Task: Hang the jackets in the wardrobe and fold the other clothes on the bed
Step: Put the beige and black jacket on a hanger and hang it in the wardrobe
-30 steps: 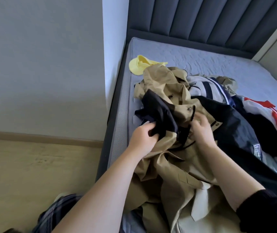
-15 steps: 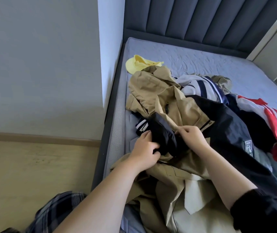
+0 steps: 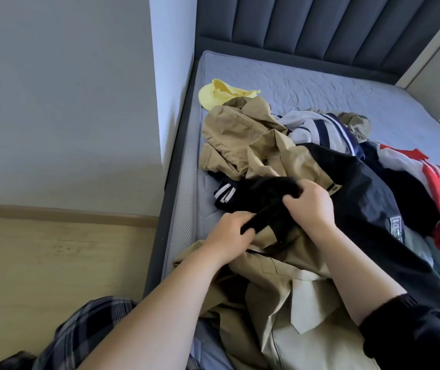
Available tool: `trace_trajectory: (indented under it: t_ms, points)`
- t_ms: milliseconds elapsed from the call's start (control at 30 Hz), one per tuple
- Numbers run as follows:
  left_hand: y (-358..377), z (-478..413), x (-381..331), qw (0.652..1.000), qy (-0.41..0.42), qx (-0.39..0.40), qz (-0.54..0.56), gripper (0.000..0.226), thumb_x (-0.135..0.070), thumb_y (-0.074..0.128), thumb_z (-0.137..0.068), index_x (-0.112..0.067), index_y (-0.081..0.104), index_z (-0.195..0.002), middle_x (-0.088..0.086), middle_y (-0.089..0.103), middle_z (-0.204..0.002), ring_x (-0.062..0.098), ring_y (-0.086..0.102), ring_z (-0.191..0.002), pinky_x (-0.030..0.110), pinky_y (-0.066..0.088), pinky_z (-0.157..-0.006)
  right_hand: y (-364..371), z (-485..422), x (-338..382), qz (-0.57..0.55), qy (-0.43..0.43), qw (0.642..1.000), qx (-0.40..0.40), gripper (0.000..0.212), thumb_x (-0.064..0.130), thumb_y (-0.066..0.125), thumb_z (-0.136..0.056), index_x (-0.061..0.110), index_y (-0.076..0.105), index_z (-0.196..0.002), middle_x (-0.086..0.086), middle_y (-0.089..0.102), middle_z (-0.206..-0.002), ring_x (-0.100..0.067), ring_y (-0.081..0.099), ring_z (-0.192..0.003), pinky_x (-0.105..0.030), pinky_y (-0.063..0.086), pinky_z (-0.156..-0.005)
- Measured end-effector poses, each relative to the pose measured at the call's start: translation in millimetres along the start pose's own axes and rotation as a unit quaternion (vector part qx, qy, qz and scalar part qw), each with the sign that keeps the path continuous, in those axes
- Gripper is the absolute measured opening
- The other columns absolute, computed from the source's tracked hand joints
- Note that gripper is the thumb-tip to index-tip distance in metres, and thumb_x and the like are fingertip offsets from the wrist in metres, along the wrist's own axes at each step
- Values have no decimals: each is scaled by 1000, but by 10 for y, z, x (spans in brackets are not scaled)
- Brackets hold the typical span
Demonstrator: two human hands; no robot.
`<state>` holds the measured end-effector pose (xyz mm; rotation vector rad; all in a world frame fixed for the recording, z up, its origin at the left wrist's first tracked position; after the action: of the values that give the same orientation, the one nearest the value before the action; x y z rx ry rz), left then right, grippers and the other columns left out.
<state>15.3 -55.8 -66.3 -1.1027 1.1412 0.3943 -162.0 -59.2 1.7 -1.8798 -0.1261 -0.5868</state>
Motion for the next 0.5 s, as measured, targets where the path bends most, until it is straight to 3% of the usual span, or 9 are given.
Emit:
trace_trajectory:
  t_ms: [33, 100, 200, 367, 433, 500]
  points:
    - [-18, 7, 15, 999, -24, -27, 29, 31, -22, 47, -95, -22, 63, -121, -13, 62, -109, 6, 54, -105, 22, 45, -90, 32, 57, -165, -23, 48, 999, -14, 11, 24, 61, -75, 23, 51, -70, 11, 50, -65, -18, 50, -65, -25, 31, -54]
    - [-33, 14, 70, 991, -83, -85, 69, 26, -28, 44, -96, -23, 68, -104, -14, 59, -86, 3, 52, -84, 26, 47, -80, 144, 183, -430, -75, 120, 990, -18, 9, 23, 61, -76, 21, 52, -73, 10, 55, -68, -14, 54, -67, -23, 33, -50]
    - [-32, -19, 247, 972, -181, -148, 27, 28, -29, 41, -98, -14, 64, -103, -1, 63, -94, 15, 55, -87, 28, 43, -70, 296, 276, -586, -137, 134, 981, 5, 11, 18, 62, -78, 22, 54, -74, 9, 59, -72, -6, 54, -68, -21, 36, -53]
    - [189, -38, 515, 938, -345, 29, -28, 65, -57, 49, -91, -2, 53, -126, 16, 59, -125, 33, 54, -115, 30, 38, -82, 468, 422, -655, -205, 139, 965, 85, 21, 6, 62, -79, 24, 61, -89, 14, 63, -80, 5, 55, -74, -8, 37, -56]
    - [247, -21, 529, 935, -349, 61, -2, 57, -47, 56, -91, -4, 53, -128, 14, 60, -121, 31, 56, -110, 30, 38, -83, 495, 468, -662, -199, 143, 966, 86, 20, 4, 62, -77, 22, 61, -86, 12, 63, -79, 3, 56, -74, -11, 38, -56]
    - [252, -3, 509, 944, -326, 40, 35, 34, -29, 59, -92, -4, 62, -115, 7, 63, -95, 22, 58, -87, 26, 38, -76, 502, 517, -648, -194, 147, 967, 80, 20, 3, 62, -77, 22, 60, -84, 12, 63, -78, 3, 55, -74, -10, 38, -56]
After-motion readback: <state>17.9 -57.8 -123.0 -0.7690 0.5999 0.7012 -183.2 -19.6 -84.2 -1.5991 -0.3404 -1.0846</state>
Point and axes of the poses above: each hand's wrist, its own z-axis away from the middle knuckle, its own y-axis out of the palm, x = y × z, the point moved 4 cm from there along -z, towards the middle knuckle
